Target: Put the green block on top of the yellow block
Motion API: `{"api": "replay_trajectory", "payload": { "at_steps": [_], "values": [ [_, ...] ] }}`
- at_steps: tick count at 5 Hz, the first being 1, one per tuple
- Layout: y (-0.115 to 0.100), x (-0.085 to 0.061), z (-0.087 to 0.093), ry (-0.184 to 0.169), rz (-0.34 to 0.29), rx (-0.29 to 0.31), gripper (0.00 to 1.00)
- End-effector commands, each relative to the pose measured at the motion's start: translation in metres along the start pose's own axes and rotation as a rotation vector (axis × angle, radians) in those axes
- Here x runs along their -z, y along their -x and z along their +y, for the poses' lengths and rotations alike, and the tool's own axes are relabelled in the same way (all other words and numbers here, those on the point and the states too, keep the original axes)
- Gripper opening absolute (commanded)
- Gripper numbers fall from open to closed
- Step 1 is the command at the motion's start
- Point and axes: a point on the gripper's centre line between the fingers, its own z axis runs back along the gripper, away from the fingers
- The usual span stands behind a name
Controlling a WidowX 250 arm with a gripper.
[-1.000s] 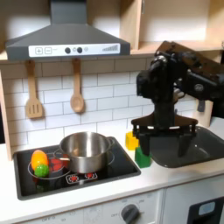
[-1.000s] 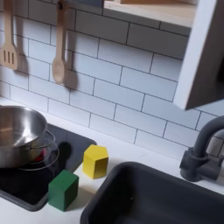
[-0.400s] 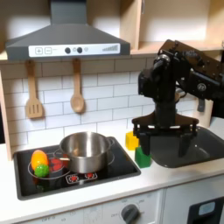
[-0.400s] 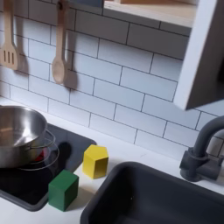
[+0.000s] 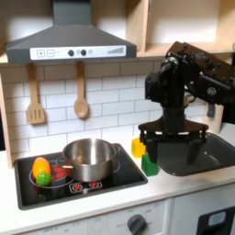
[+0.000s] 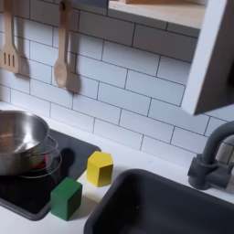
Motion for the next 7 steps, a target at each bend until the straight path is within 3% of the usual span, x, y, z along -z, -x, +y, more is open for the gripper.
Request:
{"api": "replay_trajectory", "payload": {
  "at_steps": [1, 3, 4, 6, 7],
  "values": [
    [0.000, 0.000, 0.000, -0.001, 0.001, 0.000, 1.00],
    [0.000, 0.000, 0.000, 0.000, 0.000, 0.000, 1.00],
    [-0.006, 0.011, 0.007, -0.024, 0.005, -0.076, 1.00],
    [-0.024, 0.039, 0.014, -0.002, 0.009, -0.101, 1.00],
    [-0.032, 0.051, 0.021, 0.034, 0.005, -0.081, 1.00]
  ]
}}
